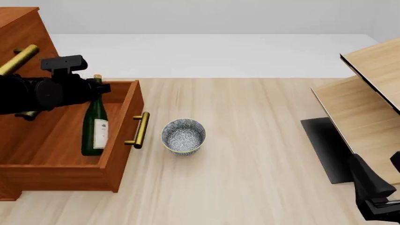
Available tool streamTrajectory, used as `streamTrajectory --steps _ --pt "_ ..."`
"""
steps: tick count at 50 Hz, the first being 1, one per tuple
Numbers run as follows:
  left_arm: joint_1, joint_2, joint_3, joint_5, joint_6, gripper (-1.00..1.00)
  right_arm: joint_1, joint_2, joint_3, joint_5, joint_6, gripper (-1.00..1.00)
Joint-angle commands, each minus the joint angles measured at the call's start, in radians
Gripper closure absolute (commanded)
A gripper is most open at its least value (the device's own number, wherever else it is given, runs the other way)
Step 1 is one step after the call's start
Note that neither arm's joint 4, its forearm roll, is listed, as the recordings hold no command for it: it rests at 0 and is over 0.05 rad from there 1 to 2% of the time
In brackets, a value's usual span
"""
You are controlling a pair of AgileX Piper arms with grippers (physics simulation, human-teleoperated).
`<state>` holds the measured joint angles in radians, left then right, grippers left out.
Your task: Put the wine bottle in the bottom drawer of the cabinet.
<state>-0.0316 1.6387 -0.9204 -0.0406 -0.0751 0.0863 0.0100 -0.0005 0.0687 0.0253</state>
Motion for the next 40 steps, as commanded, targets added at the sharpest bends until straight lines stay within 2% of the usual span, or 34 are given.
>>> streamTrajectory --steps 1,2,4,6,8,9,17,40 --pt "-0.005 0.073 0.057 0.046 0.039 1.00 -0.003 -0.001 0.000 0.001 0.001 -1.00" --pt "-0.012 0.073 0.051 0.050 0.021 1.00 -0.004 -0.001 0.000 0.001 0.000 -1.00" --pt "-0.002 0.081 0.049 0.049 0.036 1.00 -0.004 -0.001 0.000 0.002 0.000 -1.00" --pt "-0.011 0.086 0.050 0.050 0.021 1.00 -0.004 -0.002 0.000 0.002 0.000 -1.00" --pt "-0.004 0.086 0.060 0.039 0.044 1.00 -0.003 -0.002 0.000 0.003 0.000 -1.00" --pt "-0.012 0.089 0.064 0.038 0.028 1.00 -0.003 -0.002 0.000 0.003 0.000 -1.00" --pt "-0.005 0.108 0.087 0.008 0.035 1.00 -0.005 -0.002 0.000 0.002 0.000 -1.00" --pt "-0.012 0.097 0.080 0.014 0.029 1.00 -0.003 0.002 0.000 -0.001 0.000 -1.00"
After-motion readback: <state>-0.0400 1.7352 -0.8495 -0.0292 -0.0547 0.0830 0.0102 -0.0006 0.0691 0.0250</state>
